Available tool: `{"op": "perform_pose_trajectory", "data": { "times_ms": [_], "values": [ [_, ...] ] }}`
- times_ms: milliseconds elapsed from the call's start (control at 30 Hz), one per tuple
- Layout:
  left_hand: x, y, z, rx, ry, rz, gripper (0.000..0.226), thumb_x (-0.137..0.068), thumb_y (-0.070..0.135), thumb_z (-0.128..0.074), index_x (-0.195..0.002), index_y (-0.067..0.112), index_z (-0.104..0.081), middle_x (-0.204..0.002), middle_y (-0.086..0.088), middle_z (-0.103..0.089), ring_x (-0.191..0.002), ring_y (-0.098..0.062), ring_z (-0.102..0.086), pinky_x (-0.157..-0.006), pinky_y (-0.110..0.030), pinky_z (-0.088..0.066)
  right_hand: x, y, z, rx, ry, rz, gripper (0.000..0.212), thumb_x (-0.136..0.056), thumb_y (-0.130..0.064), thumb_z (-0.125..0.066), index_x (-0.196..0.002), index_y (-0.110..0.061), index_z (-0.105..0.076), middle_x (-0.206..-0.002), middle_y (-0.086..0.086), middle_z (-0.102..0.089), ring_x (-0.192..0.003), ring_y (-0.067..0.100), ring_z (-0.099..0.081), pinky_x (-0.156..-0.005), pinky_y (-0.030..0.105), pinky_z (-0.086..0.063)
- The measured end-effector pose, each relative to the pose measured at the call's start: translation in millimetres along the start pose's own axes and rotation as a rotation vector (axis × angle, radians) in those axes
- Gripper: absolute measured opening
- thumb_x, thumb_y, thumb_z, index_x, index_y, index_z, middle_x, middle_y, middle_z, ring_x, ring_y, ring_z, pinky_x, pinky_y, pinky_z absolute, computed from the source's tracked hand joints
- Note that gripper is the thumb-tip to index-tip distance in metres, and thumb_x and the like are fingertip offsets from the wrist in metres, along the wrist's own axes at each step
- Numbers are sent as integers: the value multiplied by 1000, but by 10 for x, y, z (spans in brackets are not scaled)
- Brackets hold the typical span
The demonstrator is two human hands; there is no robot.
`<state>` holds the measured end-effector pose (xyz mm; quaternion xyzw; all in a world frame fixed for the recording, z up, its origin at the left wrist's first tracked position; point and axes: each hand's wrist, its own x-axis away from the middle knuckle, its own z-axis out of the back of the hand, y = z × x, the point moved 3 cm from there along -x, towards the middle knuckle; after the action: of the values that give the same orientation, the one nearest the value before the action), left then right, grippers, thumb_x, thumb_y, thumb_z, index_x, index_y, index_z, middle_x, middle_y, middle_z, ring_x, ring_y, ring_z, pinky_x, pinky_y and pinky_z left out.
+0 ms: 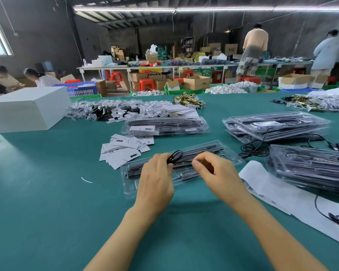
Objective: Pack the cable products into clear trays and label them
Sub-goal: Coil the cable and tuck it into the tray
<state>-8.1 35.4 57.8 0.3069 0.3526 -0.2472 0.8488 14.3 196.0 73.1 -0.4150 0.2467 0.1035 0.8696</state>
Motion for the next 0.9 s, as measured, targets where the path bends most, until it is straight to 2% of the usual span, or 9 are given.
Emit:
{"op": "perform_pose_trajectory", "data": {
  "times_ms": [100,233,333,433,533,600,700,800,900],
  "values": [
    [5,-60,-30,84,-74,121,31,-92,16,-36,-113,1,-55,-98,-11,-61,-82,-34,-55,-73,-32,-36,6,51,-3,-2,-16,-36,12,-93,-20,-60,-82,-17,-66,-61,-8,-57,-59,10,-48,-55,15,-37],
    [-16,4,-10,-10,-106,4,30,-94,16,-46,-112,-1,-62,-96,-13,-59,-70,-34,-57,-59,-40,-48,-6,98,-3,53,5,-53,12,-92,-19,-60,-82,-17,-66,-63,-12,-55,-59,9,-46,-57,19,-37],
    [-19,35,-4,-82,-114,-55,22,-91,16,-57,-101,-1,-68,-87,-13,-61,-59,-34,-56,-48,-37,-48,-3,108,6,126,8,-43,11,-92,-21,-59,-84,-19,-65,-70,-13,-58,-61,6,-47,-60,23,-39],
    [-14,31,-12,-150,-117,-64,19,-91,16,-54,-81,4,-65,-69,-6,-57,-50,-31,-52,-41,-32,-40,-4,104,9,191,13,-19,10,-92,-24,-59,-85,-21,-65,-75,-10,-60,-63,5,-47,-63,27,-42],
    [-18,-31,-17,-77,-145,78,17,-100,19,-45,-100,14,-62,-75,3,-65,-64,-29,-58,-52,-37,-45,-11,108,41,193,-5,-1,6,-91,-26,-61,-88,-26,-66,-78,-14,-61,-68,0,-51,-63,20,-41],
    [-21,-83,-31,20,-164,124,20,-101,19,-43,-112,19,-59,-75,7,-66,-69,-25,-59,-62,-37,-45,-8,120,71,222,-7,12,5,-91,-27,-61,-90,-28,-67,-81,-13,-63,-71,3,-52,-64,24,-44],
    [-38,-99,-39,91,-183,90,18,-99,10,-45,-105,13,-62,-72,5,-68,-65,-21,-58,-67,-33,-39,-1,104,85,260,31,39,7,-91,-26,-62,-90,-25,-69,-81,-8,-64,-73,11,-54,-66,32,-47],
    [-26,-97,-78,-32,-255,44,21,-100,12,-41,-109,17,-59,-85,9,-69,-79,-18,-61,-86,-33,-33,6,62,65,296,70,73,7,-90,-25,-63,-89,-22,-69,-79,-6,-63,-76,14,-55,-66,34,-47],
    [-19,13,-51,-92,-267,-75,23,-99,25,-43,-100,17,-65,-82,7,-67,-74,-21,-61,-80,-38,-38,12,50,92,272,129,75,7,-90,-23,-64,-85,-21,-68,-74,-8,-59,-69,13,-50,-62,33,-45]
  ]
}}
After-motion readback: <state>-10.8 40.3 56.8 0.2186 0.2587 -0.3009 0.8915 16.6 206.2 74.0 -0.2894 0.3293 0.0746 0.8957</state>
